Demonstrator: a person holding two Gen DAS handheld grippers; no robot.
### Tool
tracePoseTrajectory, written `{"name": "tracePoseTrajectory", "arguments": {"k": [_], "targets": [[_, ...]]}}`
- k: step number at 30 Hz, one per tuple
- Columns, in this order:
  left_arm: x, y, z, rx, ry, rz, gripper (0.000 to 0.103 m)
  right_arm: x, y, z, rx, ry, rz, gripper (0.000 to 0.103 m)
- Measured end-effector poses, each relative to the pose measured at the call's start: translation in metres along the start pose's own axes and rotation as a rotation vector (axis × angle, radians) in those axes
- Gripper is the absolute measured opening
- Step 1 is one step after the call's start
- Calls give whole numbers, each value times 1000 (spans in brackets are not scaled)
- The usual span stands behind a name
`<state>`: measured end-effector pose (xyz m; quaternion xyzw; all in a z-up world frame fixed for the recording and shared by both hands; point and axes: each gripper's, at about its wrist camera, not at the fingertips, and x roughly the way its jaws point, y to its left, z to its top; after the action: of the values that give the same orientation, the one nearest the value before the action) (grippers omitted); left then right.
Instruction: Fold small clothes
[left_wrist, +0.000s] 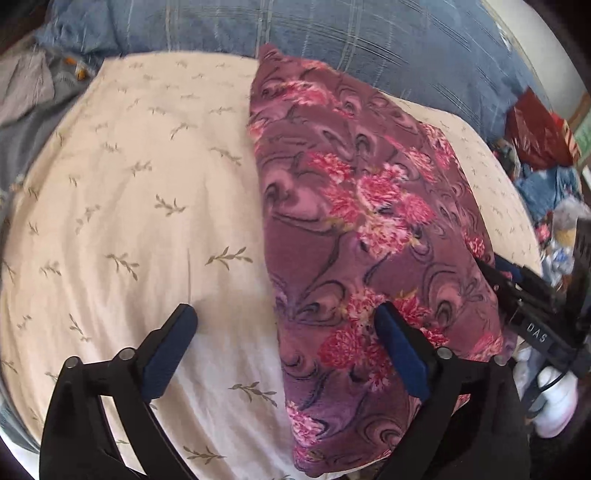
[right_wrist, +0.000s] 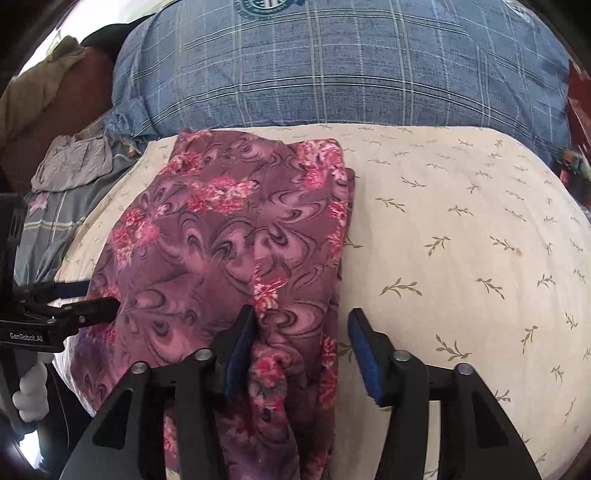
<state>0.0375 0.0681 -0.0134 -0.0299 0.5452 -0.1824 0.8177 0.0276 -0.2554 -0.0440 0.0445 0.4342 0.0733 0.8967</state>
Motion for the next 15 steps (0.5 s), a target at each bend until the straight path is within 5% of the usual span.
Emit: {"name": "tracePoseTrajectory", "arguments": {"k": [15], "targets": [[-1,1,-9,6,-23,22,103,-1,-23,-10,108,-21,43,82]]}}
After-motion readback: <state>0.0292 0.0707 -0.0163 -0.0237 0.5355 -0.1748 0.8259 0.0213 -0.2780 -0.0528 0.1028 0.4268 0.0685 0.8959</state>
